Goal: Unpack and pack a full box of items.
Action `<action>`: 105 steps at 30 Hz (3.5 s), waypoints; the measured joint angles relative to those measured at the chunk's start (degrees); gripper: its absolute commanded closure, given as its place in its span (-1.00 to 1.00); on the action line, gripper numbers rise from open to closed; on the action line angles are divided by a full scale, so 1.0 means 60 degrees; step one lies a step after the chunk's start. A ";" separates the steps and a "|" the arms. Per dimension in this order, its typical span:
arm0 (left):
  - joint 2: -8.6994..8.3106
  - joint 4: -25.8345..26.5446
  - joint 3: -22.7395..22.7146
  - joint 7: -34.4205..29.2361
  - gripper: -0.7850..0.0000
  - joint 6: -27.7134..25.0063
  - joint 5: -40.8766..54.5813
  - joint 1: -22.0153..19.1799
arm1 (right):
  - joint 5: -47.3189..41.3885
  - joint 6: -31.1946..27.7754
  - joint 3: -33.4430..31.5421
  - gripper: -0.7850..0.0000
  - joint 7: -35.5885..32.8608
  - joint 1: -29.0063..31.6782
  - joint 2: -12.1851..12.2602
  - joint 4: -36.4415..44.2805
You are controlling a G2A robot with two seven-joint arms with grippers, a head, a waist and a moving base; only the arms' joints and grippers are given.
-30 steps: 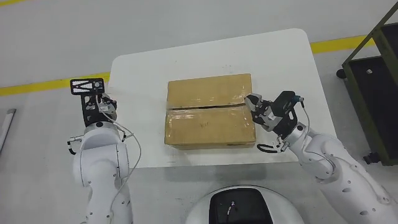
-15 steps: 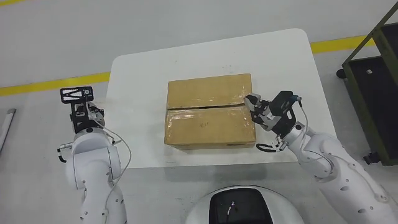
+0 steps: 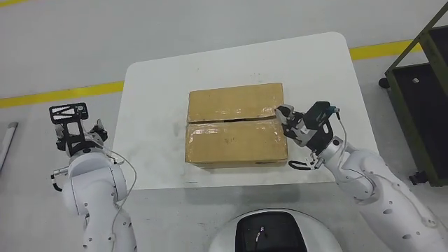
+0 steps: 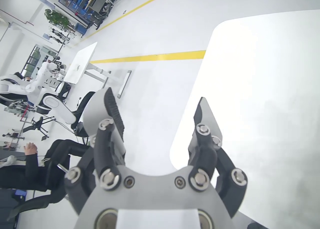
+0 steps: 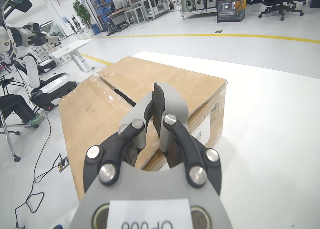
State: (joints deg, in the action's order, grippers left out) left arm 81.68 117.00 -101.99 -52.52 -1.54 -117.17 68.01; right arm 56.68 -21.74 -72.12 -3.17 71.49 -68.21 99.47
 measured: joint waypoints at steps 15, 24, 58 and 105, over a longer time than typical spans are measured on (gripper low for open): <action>0.0230 0.0251 0.3547 0.0206 -1.00 -0.1322 0.2018 -0.0760 | 0.0428 0.0366 -0.1482 1.00 0.0286 0.0858 0.0169 0.0787; 0.0405 -0.0574 0.5731 -0.0341 -1.00 -0.2435 0.2890 -0.1584 | 0.0316 0.0447 -0.2454 1.00 0.0387 0.1608 0.0262 0.0843; 0.0386 -0.2595 0.7061 0.0435 1.00 -0.3480 -0.0131 -0.2368 | 0.0205 0.0372 -0.2703 1.00 0.0469 0.2031 0.0263 0.0906; 0.1425 -0.8870 0.8244 0.2516 -1.00 -0.1719 -0.1203 -0.7120 | 0.0228 0.0495 -0.2694 1.00 0.0346 0.1972 0.0231 0.0949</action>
State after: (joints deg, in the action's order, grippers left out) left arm 90.23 63.78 -52.53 -37.42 -11.85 -124.38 25.29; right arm 58.05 -18.77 -88.28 -1.09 83.32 -66.82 105.16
